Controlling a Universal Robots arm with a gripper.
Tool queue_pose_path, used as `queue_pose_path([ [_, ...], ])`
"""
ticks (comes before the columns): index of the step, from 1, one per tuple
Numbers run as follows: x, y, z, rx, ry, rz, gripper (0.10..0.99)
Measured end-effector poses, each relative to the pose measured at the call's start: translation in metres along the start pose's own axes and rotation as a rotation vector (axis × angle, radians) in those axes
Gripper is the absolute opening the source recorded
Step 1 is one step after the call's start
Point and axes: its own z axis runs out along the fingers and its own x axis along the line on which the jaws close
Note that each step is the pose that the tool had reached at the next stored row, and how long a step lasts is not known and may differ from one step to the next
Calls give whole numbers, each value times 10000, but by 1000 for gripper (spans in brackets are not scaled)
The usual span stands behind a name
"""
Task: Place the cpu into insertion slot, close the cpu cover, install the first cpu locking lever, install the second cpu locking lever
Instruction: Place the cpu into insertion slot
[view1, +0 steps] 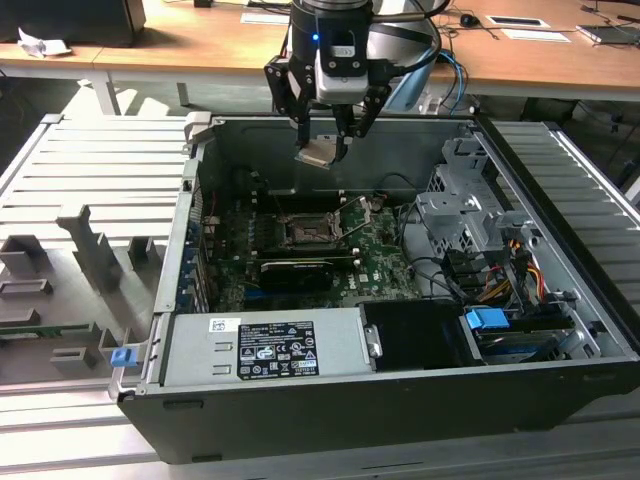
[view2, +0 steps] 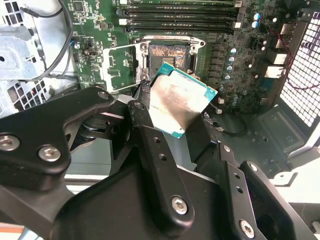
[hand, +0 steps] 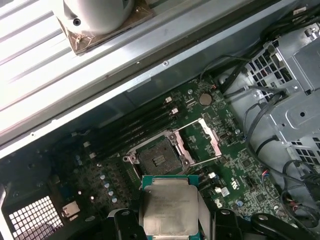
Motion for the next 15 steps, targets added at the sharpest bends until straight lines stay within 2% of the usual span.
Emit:
queue_pose_path([
  [11, 0, 0, 5, -9, -39, 434, 529],
  [15, 0, -1, 11, -10, -92, 974, 529],
])
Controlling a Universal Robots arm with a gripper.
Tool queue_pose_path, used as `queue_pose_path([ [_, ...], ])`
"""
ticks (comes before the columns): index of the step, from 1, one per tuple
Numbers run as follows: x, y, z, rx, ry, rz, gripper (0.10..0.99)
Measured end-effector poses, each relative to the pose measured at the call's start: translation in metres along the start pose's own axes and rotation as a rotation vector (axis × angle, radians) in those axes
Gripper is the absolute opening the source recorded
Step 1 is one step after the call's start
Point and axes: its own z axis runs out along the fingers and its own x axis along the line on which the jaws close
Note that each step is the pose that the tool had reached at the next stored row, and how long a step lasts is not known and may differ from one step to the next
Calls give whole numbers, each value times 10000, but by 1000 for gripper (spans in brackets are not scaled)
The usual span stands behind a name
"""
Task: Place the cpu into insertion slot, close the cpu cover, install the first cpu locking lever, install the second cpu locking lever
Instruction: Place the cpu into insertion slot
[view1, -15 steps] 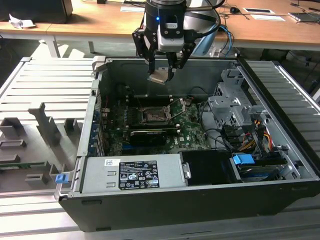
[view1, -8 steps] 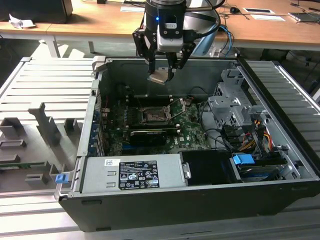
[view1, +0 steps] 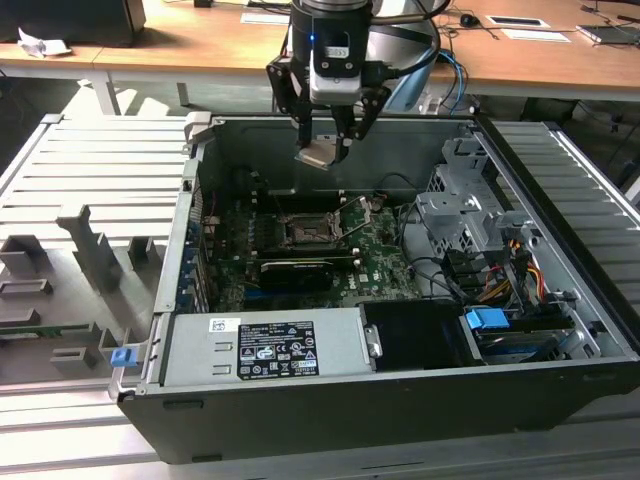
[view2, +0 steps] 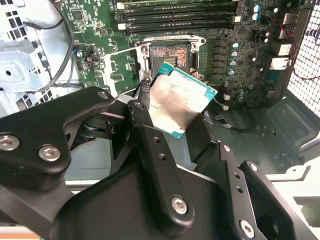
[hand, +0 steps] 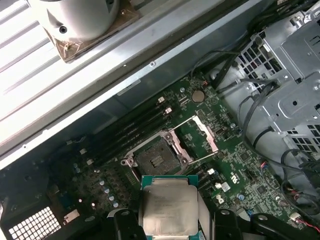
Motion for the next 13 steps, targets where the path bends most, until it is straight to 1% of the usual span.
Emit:
queue_pose_path([
  [3, 0, 0, 4, -9, -40, 450, 529],
  [8, 0, 0, 11, -18, -79, 892, 529],
  [13, -1, -3, 36, -18, -83, 935, 529],
])
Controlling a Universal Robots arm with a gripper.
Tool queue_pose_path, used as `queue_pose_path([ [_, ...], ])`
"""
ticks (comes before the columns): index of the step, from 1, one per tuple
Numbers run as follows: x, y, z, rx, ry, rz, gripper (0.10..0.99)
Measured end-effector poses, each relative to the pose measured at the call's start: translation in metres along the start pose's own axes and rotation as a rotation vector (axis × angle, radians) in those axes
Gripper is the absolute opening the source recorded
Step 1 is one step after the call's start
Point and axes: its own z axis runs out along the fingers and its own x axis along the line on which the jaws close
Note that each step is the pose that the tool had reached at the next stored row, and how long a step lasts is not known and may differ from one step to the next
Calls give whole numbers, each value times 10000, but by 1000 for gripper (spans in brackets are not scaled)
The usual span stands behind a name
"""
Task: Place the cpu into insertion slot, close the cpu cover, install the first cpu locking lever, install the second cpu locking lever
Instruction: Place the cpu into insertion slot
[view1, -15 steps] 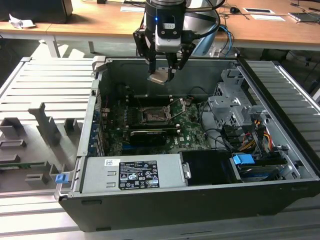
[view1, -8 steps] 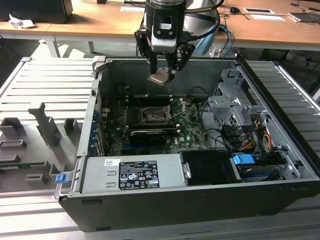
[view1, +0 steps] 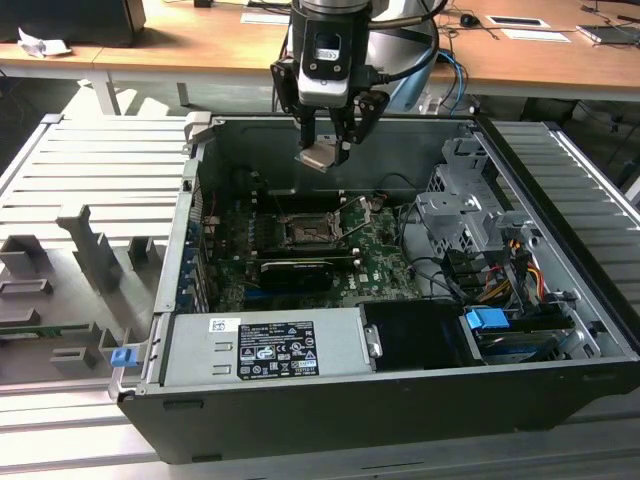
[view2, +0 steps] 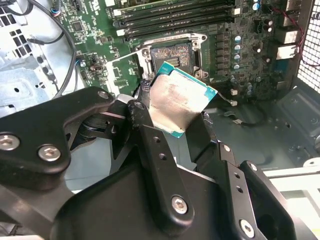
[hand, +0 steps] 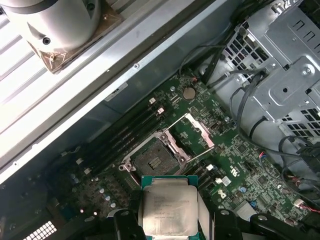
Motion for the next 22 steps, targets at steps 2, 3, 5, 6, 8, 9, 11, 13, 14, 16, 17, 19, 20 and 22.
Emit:
queue_pose_path([
  [2, 0, -1, 9, 3, -2, 11, 529],
  [3, 0, -1, 10, 2, -4, 30, 529],
  [5, 0, -1, 13, -3, -14, 158, 529],
  [6, 0, -1, 14, -4, -17, 191, 529],
  [8, 0, -1, 15, -4, -22, 246, 529],
  [9, 0, -1, 15, -4, -25, 271, 529],
  [11, 0, -1, 17, -6, -32, 360, 529],
  [13, 0, -2, 18, -8, -37, 417, 529],
  [14, 0, -2, 18, -8, -40, 442, 529],
  [16, 0, -2, 19, -9, -44, 494, 529],
  [17, 0, -2, 20, -9, -47, 529, 529],
  [19, 0, -2, 21, -11, -52, 583, 529],
  [20, 0, -2, 21, -11, -54, 608, 529],
  [22, 0, -2, 22, -12, -60, 667, 529],
])
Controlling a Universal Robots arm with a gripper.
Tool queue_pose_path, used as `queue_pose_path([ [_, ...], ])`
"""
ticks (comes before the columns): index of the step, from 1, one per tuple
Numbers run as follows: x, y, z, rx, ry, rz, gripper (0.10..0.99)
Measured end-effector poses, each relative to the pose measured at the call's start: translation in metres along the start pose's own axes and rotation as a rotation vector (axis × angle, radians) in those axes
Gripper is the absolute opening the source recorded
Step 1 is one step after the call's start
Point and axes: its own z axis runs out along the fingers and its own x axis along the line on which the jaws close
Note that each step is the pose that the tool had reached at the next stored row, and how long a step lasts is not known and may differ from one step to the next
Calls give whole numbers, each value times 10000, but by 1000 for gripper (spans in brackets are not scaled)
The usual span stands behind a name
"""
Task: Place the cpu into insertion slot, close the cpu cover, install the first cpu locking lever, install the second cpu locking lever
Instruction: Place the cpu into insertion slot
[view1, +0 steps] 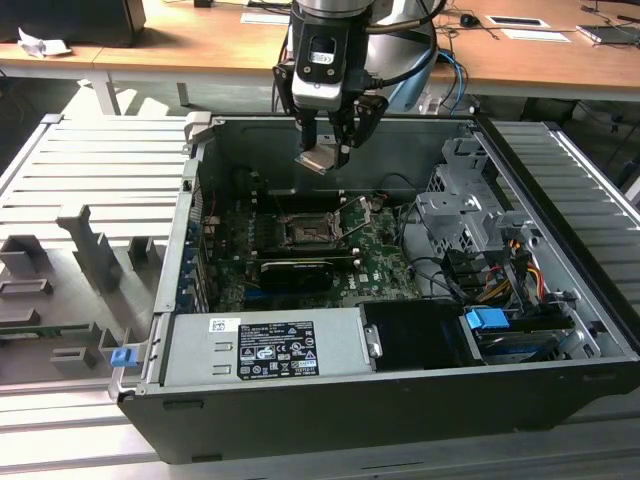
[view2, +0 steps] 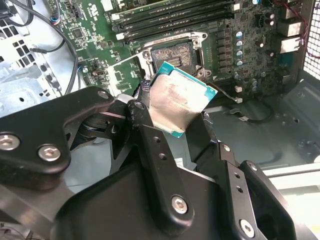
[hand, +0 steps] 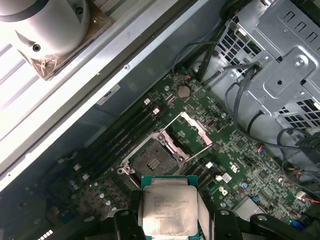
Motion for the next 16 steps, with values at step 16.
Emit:
queue_pose_path([
  [16, 0, -1, 12, -13, -58, 660, 529],
])
